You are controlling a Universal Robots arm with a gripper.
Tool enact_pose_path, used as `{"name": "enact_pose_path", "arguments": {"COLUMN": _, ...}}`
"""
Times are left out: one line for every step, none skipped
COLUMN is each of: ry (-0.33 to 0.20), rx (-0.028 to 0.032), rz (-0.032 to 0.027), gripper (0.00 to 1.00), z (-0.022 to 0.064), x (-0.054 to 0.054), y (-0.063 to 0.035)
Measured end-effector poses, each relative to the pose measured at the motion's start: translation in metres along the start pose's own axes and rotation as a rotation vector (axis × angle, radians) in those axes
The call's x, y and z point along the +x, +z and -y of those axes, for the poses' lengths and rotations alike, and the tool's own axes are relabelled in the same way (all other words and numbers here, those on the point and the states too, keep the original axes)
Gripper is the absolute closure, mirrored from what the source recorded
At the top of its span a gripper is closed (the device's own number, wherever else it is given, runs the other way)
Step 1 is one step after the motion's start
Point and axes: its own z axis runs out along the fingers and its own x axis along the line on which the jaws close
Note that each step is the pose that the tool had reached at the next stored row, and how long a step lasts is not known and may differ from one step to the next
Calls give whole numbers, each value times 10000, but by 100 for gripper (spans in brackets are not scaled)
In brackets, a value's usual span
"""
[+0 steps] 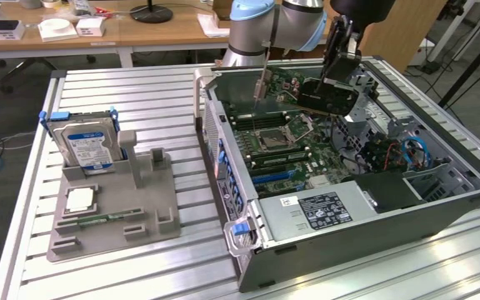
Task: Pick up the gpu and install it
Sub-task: 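Insert the gpu into the slot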
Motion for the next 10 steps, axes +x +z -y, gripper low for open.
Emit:
{"name": "enact_pose_path", "arguments": {"ry": -56, "rx": -1, "rz": -2, "gripper": 74, "z": 0, "x": 0, "y": -1}}
{"name": "enact_pose_path", "arguments": {"ry": -81, "rx": -1, "rz": -2, "gripper": 74, "z": 0, "x": 0, "y": -2}}
{"name": "enact_pose_path", "arguments": {"ry": -92, "rx": -2, "rz": -1, "gripper": 74, "z": 0, "x": 0, "y": -2}}
{"name": "enact_pose_path", "arguments": {"ry": -92, "rx": -2, "rz": -2, "gripper": 74, "z": 0, "x": 0, "y": -2}}
{"name": "enact_pose_path", "arguments": {"ry": -93, "rx": -1, "rz": -3, "gripper": 74, "z": 0, "x": 0, "y": -2}}
{"name": "enact_pose_path", "arguments": {"ry": -93, "rx": -2, "rz": -3, "gripper": 74, "z": 0, "x": 0, "y": -2}}
{"name": "enact_pose_path", "arguments": {"ry": -93, "rx": -1, "rz": -3, "gripper": 74, "z": 0, "x": 0, "y": -2}}
{"name": "enact_pose_path", "arguments": {"ry": -93, "rx": -1, "rz": -3, "gripper": 74, "z": 0, "x": 0, "y": -2}}
{"name": "enact_pose_path", "arguments": {"ry": -93, "rx": -2, "rz": -3, "gripper": 74, "z": 0, "x": 0, "y": -2}}
{"name": "enact_pose_path", "arguments": {"ry": -92, "rx": -1, "rz": -3, "gripper": 74, "z": 0, "x": 0, "y": -2}}
